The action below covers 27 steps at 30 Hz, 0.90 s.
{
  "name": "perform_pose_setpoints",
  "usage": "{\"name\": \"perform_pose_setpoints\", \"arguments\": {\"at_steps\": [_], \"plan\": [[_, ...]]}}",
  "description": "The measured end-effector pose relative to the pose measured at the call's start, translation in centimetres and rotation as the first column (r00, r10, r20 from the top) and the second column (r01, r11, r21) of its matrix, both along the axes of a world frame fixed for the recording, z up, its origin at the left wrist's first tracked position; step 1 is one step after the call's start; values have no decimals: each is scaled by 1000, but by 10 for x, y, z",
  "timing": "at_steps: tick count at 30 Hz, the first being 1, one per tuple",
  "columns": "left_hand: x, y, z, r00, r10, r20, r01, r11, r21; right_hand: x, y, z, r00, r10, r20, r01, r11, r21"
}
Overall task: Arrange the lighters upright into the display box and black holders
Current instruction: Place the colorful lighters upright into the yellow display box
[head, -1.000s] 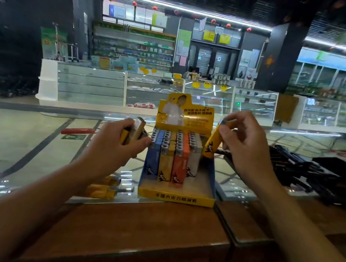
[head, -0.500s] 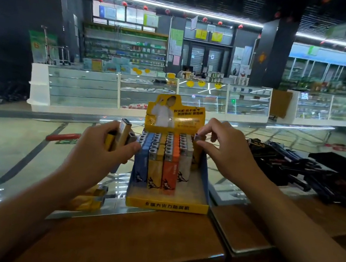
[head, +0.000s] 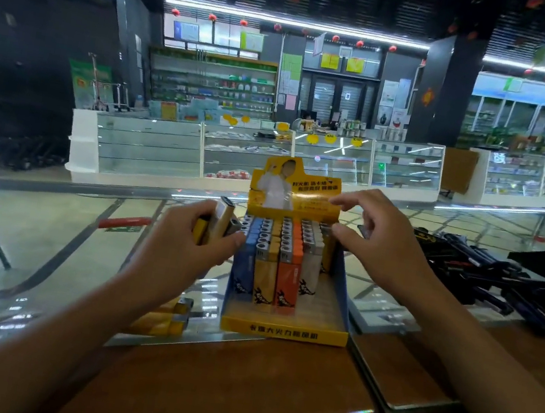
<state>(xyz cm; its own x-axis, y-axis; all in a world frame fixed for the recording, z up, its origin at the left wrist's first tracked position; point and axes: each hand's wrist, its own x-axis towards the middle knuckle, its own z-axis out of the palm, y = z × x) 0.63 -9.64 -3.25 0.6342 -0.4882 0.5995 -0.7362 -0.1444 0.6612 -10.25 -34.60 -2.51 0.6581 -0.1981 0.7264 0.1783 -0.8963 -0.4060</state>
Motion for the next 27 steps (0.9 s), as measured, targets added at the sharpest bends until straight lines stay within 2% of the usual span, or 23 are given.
{"name": "perform_pose_setpoints", "arguments": {"at_steps": [3,8,11,14,19,23,27], "plan": [[0,1,0,1000,-11,28,10,999,36,-1,30,11,997,71,40,-69,996,-51],[8,1,-3,996,-34,81,33,999,20,8,78,22,976,216,-6,-213,957,-198],[9,2,-2,995,-40,93,38,999,16,20,97,25,971,233,-60,-240,937,-254],[7,5,-1,992,-67,106,61,996,59,30,108,27,972,230,-52,-234,916,-326],[8,6,0,996,-44,80,41,999,32,40,107,30,941,338,11,-328,921,-210],[14,4,0,992,30,124,-38,997,63,42,93,37,917,382,112,-391,918,68],[15,4,2,998,45,36,-44,999,-19,39,84,37,897,410,167,-441,858,263]]}}
